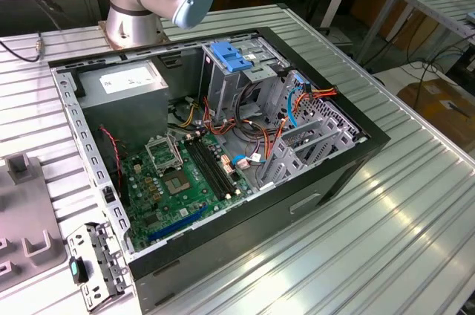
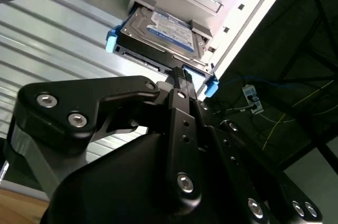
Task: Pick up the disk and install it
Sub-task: 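Reach for the disk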
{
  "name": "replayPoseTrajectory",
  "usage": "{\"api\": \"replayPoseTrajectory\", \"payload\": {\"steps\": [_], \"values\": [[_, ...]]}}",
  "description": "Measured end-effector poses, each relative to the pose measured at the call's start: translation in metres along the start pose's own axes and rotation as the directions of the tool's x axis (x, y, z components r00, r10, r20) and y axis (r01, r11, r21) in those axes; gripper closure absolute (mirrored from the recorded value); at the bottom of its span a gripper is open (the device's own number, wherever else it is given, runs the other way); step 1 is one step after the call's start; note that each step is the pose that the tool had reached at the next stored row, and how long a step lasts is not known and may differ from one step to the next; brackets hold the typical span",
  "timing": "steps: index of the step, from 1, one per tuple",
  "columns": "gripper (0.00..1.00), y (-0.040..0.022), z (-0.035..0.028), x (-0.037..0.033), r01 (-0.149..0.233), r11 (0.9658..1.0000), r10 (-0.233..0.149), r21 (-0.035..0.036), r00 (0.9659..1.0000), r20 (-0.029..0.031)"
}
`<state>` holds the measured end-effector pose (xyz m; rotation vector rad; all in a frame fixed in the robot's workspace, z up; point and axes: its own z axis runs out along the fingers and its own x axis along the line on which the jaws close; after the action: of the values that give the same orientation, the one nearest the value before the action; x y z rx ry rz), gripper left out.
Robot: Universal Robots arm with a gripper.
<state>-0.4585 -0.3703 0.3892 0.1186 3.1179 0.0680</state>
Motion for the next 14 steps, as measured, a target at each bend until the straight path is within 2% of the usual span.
{"api": "replayPoseTrajectory", "payload": {"steps": [2,4,14], "values": [[0.89,-0.0004,-0.0001,0.0085,0.0,1.0,0.0,0.0,1.0,0.0],[0.89,-0.001,-0.0001,0.0202,0.0,1.0,0.0,0.0,1.0,0.0],[0.89,-0.0032,-0.0004,0.0584,0.0,1.0,0.0,0.0,1.0,-0.0001]]}}
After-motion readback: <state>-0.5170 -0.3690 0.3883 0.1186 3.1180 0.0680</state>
